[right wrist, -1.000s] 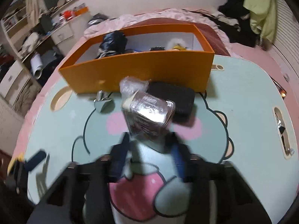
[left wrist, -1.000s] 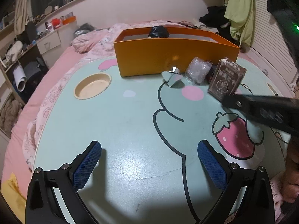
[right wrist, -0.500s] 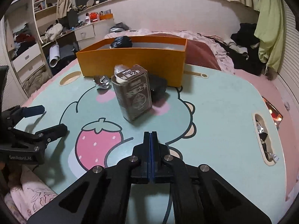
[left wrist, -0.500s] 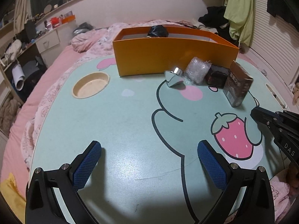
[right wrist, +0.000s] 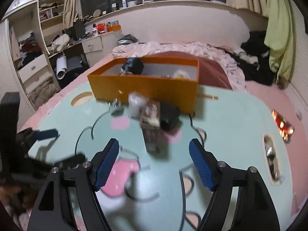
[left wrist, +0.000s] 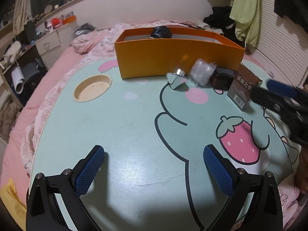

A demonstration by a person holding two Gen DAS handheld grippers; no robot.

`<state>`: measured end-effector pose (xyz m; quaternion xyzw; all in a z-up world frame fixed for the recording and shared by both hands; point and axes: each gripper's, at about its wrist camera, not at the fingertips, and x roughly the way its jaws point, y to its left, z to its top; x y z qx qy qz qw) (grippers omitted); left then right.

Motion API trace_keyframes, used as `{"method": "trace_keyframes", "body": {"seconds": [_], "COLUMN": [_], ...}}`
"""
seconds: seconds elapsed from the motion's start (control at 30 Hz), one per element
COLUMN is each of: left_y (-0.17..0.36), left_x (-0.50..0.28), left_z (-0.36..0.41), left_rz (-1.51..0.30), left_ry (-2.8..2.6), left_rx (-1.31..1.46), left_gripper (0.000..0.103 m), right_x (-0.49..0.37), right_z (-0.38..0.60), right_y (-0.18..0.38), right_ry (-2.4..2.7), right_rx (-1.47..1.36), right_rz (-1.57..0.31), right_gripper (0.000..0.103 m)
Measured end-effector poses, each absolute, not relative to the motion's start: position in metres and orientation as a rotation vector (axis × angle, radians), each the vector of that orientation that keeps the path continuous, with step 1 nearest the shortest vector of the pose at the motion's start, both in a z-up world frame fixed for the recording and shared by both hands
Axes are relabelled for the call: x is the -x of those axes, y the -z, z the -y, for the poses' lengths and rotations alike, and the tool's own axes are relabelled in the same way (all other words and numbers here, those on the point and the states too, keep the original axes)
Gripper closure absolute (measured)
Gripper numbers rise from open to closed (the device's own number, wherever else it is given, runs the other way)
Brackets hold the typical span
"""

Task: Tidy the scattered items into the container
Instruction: 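Grasp the silver metal clip with the left tool while the right tool holds the card deck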

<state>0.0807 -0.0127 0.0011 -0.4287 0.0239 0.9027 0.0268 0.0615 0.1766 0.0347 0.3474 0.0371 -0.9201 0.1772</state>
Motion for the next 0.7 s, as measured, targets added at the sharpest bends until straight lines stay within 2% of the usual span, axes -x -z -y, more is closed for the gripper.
{"method": "trace_keyframes", "body": {"seconds": [0.07, 0.1, 0.17, 0.4, 0.47, 0.53, 0.67, 0.7], "left_y": [-0.001, -0.002, -0.004, -0.037, -0.038, -0.033, -0.02, -0.017], "left_x": [-0.081, -0.081, -0.081, -0.053, -0.037, -0.018, 0.011, 0.015], "left_z": [0.012, 0.012, 0.014, 0.005, -0.005, -0.015, -0.029, -0.031], "left_rz": [-0.075, -0.076, -0.067, -0.126, -0.197, -0.25, -0.31, -0.331], "left_ry": [-2.789, -2.789, -2.786, -2.759, -2.726, -2.672, -2.645, -2.648], "left_rx": [1.322, 1.319, 1.305, 1.187, 1.201, 1.238, 1.29, 1.293], "left_gripper": [0.0, 0.0, 0.0, 0.003, 0.015, 0.032, 0.046, 0.054], "right_x": [-0.05, -0.045, -0.042, -0.071, -0.068, -0.066, -0.068, -0.068], "right_z": [-0.164, -0.159, -0.158, -0.197, -0.204, -0.204, -0.194, -0.194], "right_y": [-0.033, -0.029, -0.021, -0.022, -0.019, -0.02, -0.022, -0.022], "right_ry": [2.599, 2.581, 2.529, 2.532, 2.542, 2.54, 2.544, 2.544], "right_rx": [-1.019, -1.068, -1.13, -0.995, -1.01, -1.01, -1.007, -1.009], "right_rz": [-0.138, -0.14, -0.098, 0.062, 0.108, 0.118, 0.062, 0.058], "right_gripper": [0.031, 0.057, 0.083, 0.083, 0.083, 0.083, 0.083, 0.083]}}
